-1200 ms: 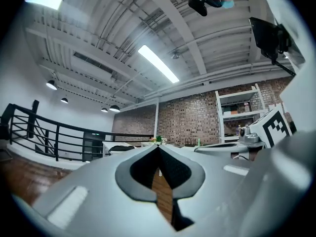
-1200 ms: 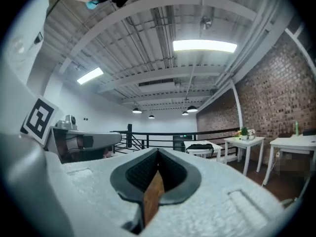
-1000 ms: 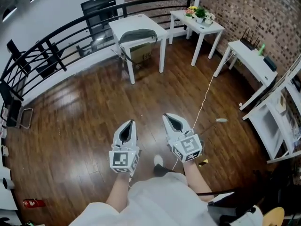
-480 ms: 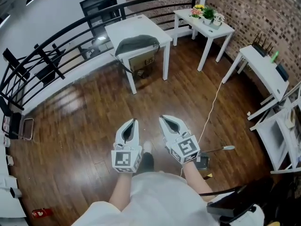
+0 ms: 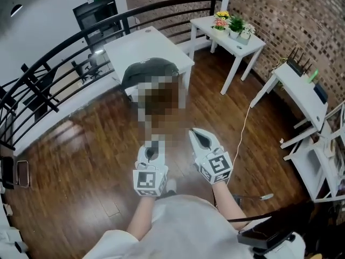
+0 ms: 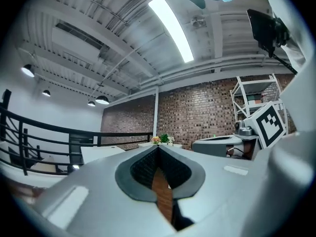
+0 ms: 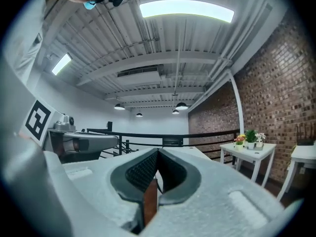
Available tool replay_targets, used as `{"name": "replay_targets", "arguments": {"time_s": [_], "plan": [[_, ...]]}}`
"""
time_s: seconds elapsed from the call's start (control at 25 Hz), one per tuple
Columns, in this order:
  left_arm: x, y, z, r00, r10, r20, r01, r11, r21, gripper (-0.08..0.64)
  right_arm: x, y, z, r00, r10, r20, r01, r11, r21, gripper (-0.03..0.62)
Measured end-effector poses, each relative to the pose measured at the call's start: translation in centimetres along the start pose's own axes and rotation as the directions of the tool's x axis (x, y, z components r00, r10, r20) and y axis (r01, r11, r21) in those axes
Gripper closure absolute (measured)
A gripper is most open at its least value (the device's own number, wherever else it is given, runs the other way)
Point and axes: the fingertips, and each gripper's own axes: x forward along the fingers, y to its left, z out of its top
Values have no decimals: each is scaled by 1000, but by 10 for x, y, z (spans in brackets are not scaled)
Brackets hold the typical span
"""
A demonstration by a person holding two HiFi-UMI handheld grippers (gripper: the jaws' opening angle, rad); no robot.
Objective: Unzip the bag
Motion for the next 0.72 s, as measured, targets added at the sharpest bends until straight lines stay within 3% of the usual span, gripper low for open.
{"name": "replay_targets", "arguments": {"time_s": [0.28,0.72], "plan": [[95,76,-11,999,-2,-35,1,1000,-30,543,93,-58,-19,990,-112,-83,115,993,37,601],[305,135,-80,987,55,-153,-58,998,-14,543,257,-223,-88,982,-62,-178,75,995,67,601]]}}
